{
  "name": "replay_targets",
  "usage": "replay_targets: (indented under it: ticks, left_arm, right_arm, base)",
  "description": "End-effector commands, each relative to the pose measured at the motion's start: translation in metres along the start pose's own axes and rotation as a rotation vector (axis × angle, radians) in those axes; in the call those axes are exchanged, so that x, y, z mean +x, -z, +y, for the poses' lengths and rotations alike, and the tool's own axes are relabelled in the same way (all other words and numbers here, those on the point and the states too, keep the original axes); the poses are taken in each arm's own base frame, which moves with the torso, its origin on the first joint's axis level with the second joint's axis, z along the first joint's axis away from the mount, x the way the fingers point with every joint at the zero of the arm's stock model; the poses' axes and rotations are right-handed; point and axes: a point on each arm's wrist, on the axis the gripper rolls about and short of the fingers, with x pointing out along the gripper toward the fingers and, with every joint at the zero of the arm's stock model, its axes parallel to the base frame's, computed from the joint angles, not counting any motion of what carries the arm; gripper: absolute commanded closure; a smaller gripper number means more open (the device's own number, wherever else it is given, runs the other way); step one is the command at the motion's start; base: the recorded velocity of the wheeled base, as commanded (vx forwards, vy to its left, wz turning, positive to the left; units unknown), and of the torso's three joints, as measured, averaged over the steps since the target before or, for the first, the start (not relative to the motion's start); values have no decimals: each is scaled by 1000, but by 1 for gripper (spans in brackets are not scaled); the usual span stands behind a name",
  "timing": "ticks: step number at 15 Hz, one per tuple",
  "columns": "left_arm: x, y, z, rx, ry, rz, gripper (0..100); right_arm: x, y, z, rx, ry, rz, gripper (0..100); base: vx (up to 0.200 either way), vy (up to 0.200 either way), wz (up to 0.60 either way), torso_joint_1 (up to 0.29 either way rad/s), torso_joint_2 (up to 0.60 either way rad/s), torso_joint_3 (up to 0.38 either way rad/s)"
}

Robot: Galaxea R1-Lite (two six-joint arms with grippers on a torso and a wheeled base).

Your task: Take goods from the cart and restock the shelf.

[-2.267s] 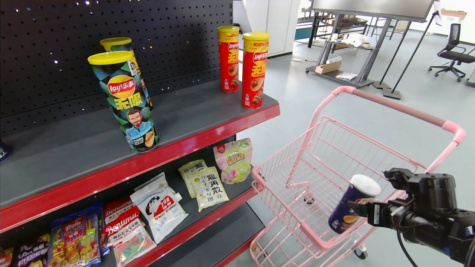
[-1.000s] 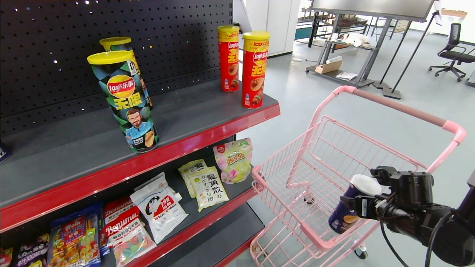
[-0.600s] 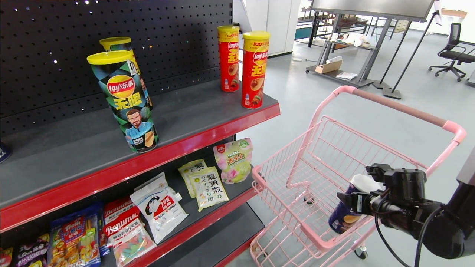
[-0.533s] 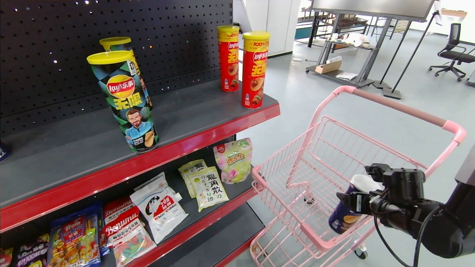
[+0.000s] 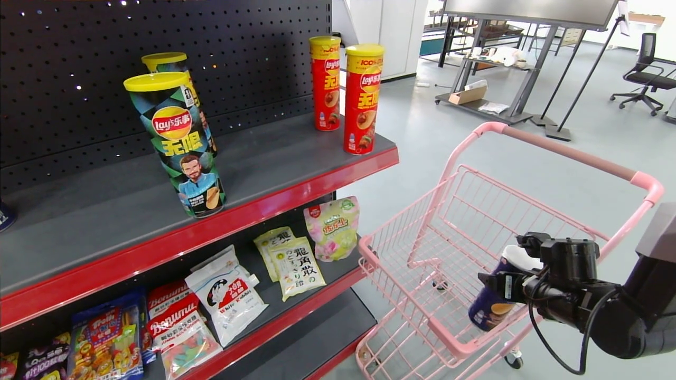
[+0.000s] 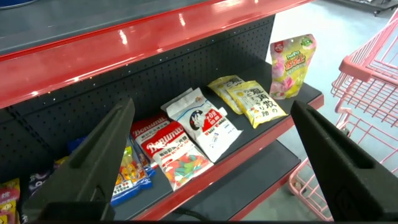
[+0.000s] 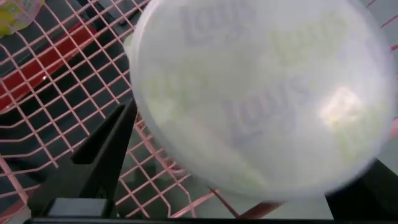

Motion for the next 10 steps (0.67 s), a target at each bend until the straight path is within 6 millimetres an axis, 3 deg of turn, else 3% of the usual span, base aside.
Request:
replay_targets:
  ticks: [1, 10]
  left_arm:
    - [0, 0, 0, -1, 0, 0, 0]
    - [0, 0, 0, -1, 0, 0, 0]
  right_arm:
    - [3, 1, -1, 0, 4, 5, 0]
    - [14, 2, -6, 10, 37, -12, 0]
  base:
    - [0, 0, 0, 0, 0, 0]
    - [0, 0, 0, 0, 0, 0]
